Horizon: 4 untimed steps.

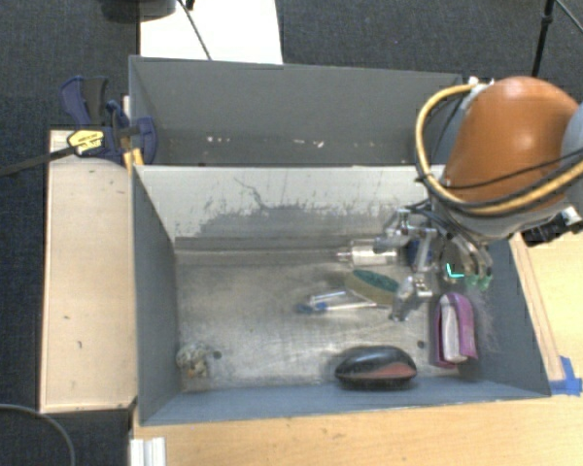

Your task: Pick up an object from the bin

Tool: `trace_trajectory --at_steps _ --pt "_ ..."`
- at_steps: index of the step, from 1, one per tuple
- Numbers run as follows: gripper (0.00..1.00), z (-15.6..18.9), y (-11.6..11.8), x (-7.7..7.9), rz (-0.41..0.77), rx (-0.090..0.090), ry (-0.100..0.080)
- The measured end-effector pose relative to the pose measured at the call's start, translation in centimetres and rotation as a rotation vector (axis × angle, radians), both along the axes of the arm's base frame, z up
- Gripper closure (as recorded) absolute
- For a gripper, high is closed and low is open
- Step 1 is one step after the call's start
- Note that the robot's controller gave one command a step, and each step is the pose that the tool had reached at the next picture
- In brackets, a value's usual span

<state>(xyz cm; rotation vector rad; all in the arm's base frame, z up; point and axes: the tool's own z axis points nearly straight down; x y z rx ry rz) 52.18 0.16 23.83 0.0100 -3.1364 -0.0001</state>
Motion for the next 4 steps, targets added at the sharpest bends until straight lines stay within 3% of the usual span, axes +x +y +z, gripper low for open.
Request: trace_trajectory --at_steps 1,2,3,4 --pt "0.0 -1.2 0.9 -4.6 0.12 0.001 -0.004" --pt "0.0 -11.4 0.5 -1.1 0.396 0.001 -0.028" --pt "0.0 -16.6 -0.1 3.3 0.929 0.001 -0.013" --pt "1.0 -16.3 0.1 3.4 0.925 0.001 -0.021"
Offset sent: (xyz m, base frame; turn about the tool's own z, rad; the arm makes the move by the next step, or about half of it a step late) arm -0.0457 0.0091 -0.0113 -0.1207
